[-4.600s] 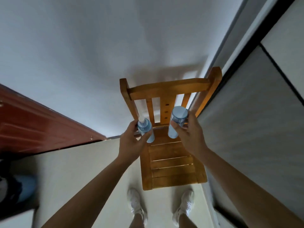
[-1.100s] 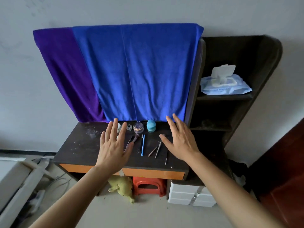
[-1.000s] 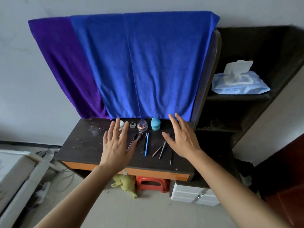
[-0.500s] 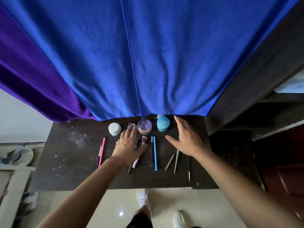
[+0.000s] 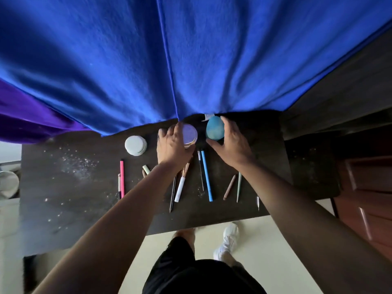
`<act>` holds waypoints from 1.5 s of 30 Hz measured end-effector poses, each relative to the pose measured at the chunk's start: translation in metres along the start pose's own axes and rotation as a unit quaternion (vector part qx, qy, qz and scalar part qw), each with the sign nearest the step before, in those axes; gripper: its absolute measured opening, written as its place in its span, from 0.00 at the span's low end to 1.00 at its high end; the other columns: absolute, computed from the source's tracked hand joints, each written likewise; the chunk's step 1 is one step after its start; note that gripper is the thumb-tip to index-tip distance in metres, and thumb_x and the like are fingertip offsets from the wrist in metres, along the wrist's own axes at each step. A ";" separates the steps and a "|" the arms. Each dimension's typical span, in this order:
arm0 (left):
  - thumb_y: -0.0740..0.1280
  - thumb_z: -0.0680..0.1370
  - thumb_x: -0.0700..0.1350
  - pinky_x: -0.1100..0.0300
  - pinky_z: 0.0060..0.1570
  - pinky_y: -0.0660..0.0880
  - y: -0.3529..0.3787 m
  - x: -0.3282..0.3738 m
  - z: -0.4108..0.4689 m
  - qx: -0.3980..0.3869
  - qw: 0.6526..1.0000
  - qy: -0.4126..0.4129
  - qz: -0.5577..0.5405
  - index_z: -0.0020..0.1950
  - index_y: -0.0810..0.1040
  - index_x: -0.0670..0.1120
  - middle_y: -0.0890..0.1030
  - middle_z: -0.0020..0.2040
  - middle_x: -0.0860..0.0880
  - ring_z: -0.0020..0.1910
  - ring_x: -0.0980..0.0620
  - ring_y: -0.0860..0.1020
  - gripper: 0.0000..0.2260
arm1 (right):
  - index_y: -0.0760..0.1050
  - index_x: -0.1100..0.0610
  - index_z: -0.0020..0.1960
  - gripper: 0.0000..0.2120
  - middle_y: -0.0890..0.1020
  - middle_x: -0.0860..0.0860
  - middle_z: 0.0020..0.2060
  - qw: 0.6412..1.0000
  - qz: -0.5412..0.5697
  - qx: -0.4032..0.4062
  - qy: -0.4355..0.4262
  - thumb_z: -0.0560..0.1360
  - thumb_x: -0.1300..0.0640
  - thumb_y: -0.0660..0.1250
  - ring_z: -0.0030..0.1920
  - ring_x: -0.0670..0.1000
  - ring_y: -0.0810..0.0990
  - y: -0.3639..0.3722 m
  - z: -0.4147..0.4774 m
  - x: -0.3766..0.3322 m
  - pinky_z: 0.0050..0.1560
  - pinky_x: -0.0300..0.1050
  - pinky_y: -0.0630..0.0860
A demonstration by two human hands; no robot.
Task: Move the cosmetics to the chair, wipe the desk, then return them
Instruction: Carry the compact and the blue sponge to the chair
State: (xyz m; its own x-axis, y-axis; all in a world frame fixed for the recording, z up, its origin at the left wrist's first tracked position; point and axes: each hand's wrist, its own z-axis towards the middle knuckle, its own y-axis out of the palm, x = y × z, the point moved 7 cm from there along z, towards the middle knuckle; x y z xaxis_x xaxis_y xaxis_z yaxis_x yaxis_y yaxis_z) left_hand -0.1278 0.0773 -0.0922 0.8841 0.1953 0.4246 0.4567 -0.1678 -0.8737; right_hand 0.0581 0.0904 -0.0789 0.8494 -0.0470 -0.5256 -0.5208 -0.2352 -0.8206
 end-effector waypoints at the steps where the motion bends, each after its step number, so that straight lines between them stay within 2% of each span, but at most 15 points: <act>1: 0.72 0.72 0.55 0.52 0.60 0.66 -0.002 0.000 0.001 0.006 1.000 -0.005 -0.003 0.74 0.67 0.46 0.77 0.66 0.46 0.62 0.41 0.70 0.34 | 0.60 0.58 0.77 0.40 0.70 0.56 0.71 1.000 -0.002 0.004 0.002 0.73 0.44 0.73 0.66 0.59 0.74 0.000 -0.002 0.001 0.59 0.53 0.74; 6: 0.75 0.65 0.58 0.53 0.48 0.72 -0.027 0.009 -0.022 0.071 0.997 0.018 -0.026 0.63 0.76 0.47 0.82 0.53 0.47 0.52 0.41 0.74 0.30 | 0.67 0.56 0.70 0.36 0.75 0.54 0.63 0.998 0.002 0.059 0.003 0.69 0.41 0.75 0.60 0.57 0.77 -0.026 -0.029 0.009 0.51 0.49 0.75; 9: 0.77 0.64 0.58 0.53 0.50 0.72 -0.055 0.025 -0.046 0.141 0.988 0.042 -0.040 0.59 0.78 0.45 0.83 0.50 0.47 0.47 0.41 0.76 0.28 | 0.70 0.54 0.64 0.34 0.76 0.51 0.57 0.993 0.025 0.113 -0.014 0.64 0.41 0.77 0.56 0.55 0.79 -0.060 -0.051 0.011 0.48 0.49 0.76; 12: 0.76 0.65 0.61 0.55 0.54 0.71 -0.086 0.049 -0.072 0.174 0.982 0.038 -0.066 0.61 0.78 0.48 0.81 0.52 0.49 0.51 0.44 0.75 0.29 | 0.71 0.51 0.59 0.34 0.77 0.47 0.53 0.981 0.086 0.173 -0.008 0.59 0.38 0.77 0.52 0.52 0.79 -0.105 -0.075 0.017 0.48 0.49 0.78; 15: 0.77 0.65 0.61 0.58 0.53 0.73 -0.115 0.081 -0.102 0.184 0.972 0.041 -0.140 0.65 0.75 0.52 0.77 0.55 0.53 0.52 0.54 0.75 0.31 | 0.70 0.50 0.59 0.35 0.74 0.45 0.52 0.966 0.135 0.217 -0.035 0.57 0.40 0.78 0.50 0.49 0.77 -0.148 -0.100 0.023 0.50 0.49 0.78; 17: 0.77 0.65 0.60 0.65 0.52 0.70 -0.131 0.108 -0.124 0.202 0.965 0.060 -0.159 0.66 0.74 0.54 0.74 0.56 0.57 0.48 0.64 0.72 0.32 | 0.69 0.50 0.59 0.35 0.73 0.44 0.53 0.955 0.152 0.248 -0.061 0.57 0.40 0.78 0.51 0.47 0.77 -0.177 -0.119 0.028 0.51 0.42 0.75; 19: 0.78 0.66 0.58 0.71 0.51 0.66 -0.142 0.137 -0.147 0.221 0.957 0.091 -0.166 0.68 0.74 0.53 0.71 0.56 0.59 0.49 0.67 0.70 0.33 | 0.68 0.46 0.60 0.36 0.73 0.41 0.52 0.944 0.158 0.279 -0.074 0.57 0.39 0.77 0.50 0.45 0.77 -0.207 -0.141 0.036 0.49 0.36 0.72; 22: 0.79 0.65 0.54 0.77 0.52 0.66 -0.147 0.177 -0.179 0.219 0.949 0.140 -0.181 0.69 0.74 0.50 0.71 0.57 0.58 0.51 0.67 0.71 0.34 | 0.67 0.42 0.59 0.35 0.77 0.38 0.48 0.940 0.155 0.296 -0.071 0.57 0.36 0.77 0.45 0.48 0.81 -0.246 -0.175 0.052 0.44 0.46 0.79; 26: 0.79 0.66 0.53 0.65 0.57 0.72 -0.149 0.228 -0.207 0.202 0.934 0.214 -0.203 0.71 0.73 0.48 0.74 0.59 0.54 0.55 0.62 0.74 0.36 | 0.68 0.41 0.61 0.35 0.77 0.37 0.48 0.933 0.142 0.326 -0.057 0.58 0.34 0.76 0.45 0.48 0.82 -0.286 -0.230 0.078 0.45 0.53 0.81; 29: 0.79 0.66 0.54 0.59 0.58 0.75 -0.148 0.271 -0.220 0.172 0.914 0.295 -0.218 0.71 0.72 0.48 0.75 0.60 0.53 0.57 0.60 0.75 0.36 | 0.68 0.42 0.64 0.37 0.76 0.38 0.52 0.924 0.102 0.367 -0.034 0.60 0.31 0.74 0.49 0.46 0.81 -0.308 -0.278 0.099 0.46 0.51 0.83; 32: 0.74 0.65 0.59 0.51 0.56 0.78 -0.140 0.308 -0.233 0.135 0.888 0.371 -0.237 0.70 0.73 0.47 0.75 0.59 0.54 0.57 0.65 0.73 0.36 | 0.69 0.44 0.64 0.37 0.80 0.41 0.54 0.894 0.093 0.438 0.018 0.60 0.30 0.74 0.51 0.45 0.81 -0.316 -0.335 0.125 0.47 0.44 0.83; 34: 0.74 0.65 0.60 0.49 0.56 0.78 -0.126 0.327 -0.248 0.104 0.868 0.413 -0.256 0.69 0.73 0.49 0.76 0.59 0.56 0.59 0.66 0.73 0.35 | 0.69 0.41 0.63 0.36 0.79 0.37 0.53 0.868 0.102 0.479 0.077 0.60 0.30 0.74 0.50 0.44 0.82 -0.311 -0.381 0.144 0.45 0.41 0.83; 38: 0.77 0.65 0.56 0.48 0.58 0.78 -0.079 0.365 -0.304 -0.031 0.824 0.470 -0.315 0.68 0.74 0.49 0.77 0.60 0.53 0.59 0.55 0.78 0.33 | 0.67 0.36 0.63 0.37 0.79 0.32 0.51 0.784 0.093 0.571 0.224 0.59 0.28 0.75 0.45 0.40 0.83 -0.278 -0.500 0.166 0.45 0.43 0.83; 43: 0.80 0.65 0.51 0.63 0.57 0.77 -0.024 0.401 -0.415 -0.175 0.765 0.532 -0.317 0.69 0.73 0.51 0.76 0.62 0.55 0.60 0.58 0.76 0.34 | 0.67 0.32 0.61 0.34 0.76 0.24 0.52 0.710 0.056 0.610 0.347 0.58 0.29 0.74 0.45 0.34 0.80 -0.245 -0.647 0.153 0.44 0.38 0.79; 45: 0.81 0.65 0.50 0.69 0.54 0.75 -0.008 0.412 -0.467 -0.220 0.734 0.562 -0.311 0.69 0.72 0.52 0.75 0.62 0.57 0.60 0.57 0.76 0.34 | 0.67 0.35 0.62 0.35 0.77 0.26 0.51 0.685 0.038 0.620 0.381 0.59 0.28 0.74 0.46 0.32 0.79 -0.236 -0.705 0.145 0.43 0.35 0.77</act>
State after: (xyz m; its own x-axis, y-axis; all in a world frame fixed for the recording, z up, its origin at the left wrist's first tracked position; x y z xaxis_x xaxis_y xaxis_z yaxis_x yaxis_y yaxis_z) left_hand 0.2794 -0.2921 0.2012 -0.0984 -0.5134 0.8525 0.5762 -0.7279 -0.3718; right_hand 0.3643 -0.5451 0.1967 0.3682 -0.6173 -0.6953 0.1624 0.7790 -0.6056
